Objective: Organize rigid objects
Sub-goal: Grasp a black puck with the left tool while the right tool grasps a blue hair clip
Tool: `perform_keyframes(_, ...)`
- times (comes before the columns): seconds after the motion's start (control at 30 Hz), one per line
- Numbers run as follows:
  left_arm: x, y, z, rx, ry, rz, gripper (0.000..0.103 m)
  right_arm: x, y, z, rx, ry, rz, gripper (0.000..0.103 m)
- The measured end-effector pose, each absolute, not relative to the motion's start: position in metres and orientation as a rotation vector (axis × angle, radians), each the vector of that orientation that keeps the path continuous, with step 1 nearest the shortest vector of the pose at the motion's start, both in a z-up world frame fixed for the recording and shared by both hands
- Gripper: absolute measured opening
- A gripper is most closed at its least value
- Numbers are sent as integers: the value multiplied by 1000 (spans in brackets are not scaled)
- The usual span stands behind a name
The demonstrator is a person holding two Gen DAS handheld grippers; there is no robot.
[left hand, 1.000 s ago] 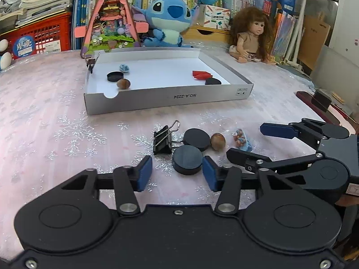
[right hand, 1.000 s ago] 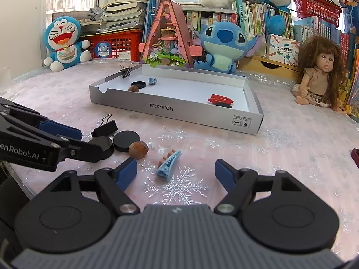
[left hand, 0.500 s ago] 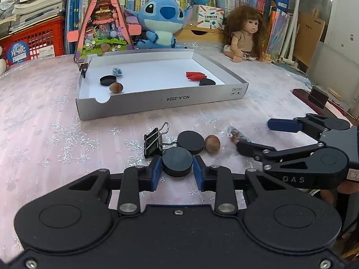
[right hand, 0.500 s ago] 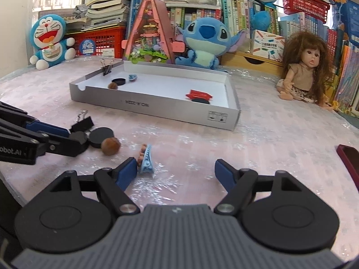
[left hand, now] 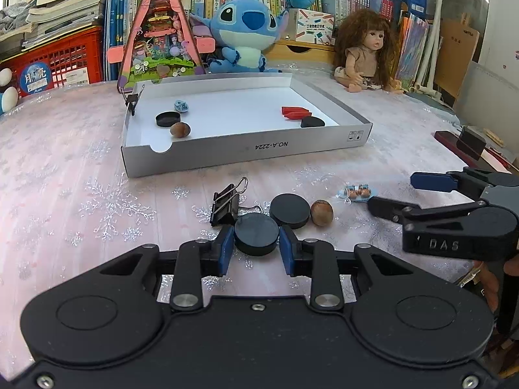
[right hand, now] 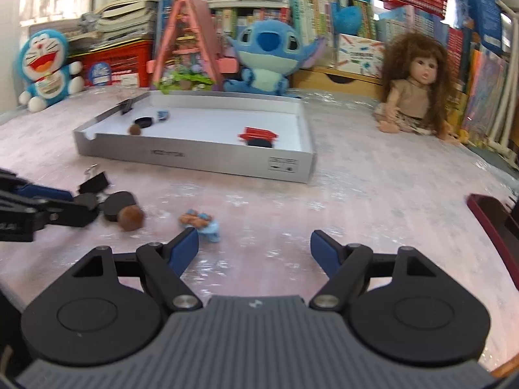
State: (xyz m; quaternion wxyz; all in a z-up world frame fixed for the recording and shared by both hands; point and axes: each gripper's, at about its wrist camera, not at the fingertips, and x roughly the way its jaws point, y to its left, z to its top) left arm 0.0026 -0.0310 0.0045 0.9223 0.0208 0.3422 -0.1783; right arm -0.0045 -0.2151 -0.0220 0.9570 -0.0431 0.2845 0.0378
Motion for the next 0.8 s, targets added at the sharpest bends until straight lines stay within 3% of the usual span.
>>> perform_keyframes(0.27,3,-32,5,43,697,-364,28,3,-195,-23,-106,581,127,71)
perform_keyframes(0.8,5,-26,7,33,686,-338,28,5,-217,-21,-67,608,12,70)
